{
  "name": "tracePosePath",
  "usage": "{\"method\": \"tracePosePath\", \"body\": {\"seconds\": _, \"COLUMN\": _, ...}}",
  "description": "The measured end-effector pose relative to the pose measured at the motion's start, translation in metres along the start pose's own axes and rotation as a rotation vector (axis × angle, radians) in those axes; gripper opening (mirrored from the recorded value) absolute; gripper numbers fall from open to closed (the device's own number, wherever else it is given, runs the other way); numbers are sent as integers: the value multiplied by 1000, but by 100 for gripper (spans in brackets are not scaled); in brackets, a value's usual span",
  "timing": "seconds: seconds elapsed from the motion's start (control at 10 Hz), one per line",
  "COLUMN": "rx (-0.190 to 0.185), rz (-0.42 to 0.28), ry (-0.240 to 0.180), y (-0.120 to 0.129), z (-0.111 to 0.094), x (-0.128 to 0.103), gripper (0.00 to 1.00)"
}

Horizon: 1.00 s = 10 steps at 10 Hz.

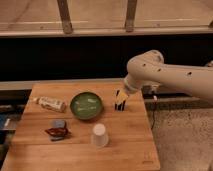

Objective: Place the ceramic cup over the eraser

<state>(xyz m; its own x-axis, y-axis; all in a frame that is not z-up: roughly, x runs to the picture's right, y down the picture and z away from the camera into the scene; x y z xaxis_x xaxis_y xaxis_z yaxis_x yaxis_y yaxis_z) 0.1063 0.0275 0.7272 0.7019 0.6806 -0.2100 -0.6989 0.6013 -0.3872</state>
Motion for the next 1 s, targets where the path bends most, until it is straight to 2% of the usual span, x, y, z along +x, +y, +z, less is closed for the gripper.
{"method": "tracePosePath", "body": {"seconds": 0.3, "rx": 1, "rz": 1, "ry": 0, "y": 0, "z": 0, "x": 1, "gripper": 80}}
{"method": "tracePosePath", "body": {"seconds": 0.5, "rx": 16, "rz": -28, "ry": 6, "y": 7, "z": -4, "x": 3, "gripper": 80}}
{"method": "tracePosePath", "body": {"seconds": 0.9, "rx": 54, "rz": -114, "ry": -1, "y": 64, "z": -21, "x": 16, "gripper": 80}}
{"method": "tracePosePath", "body": {"seconds": 1.0, "rx": 56, "rz": -129, "ry": -5, "y": 71, "z": -23, "x": 17, "gripper": 80}}
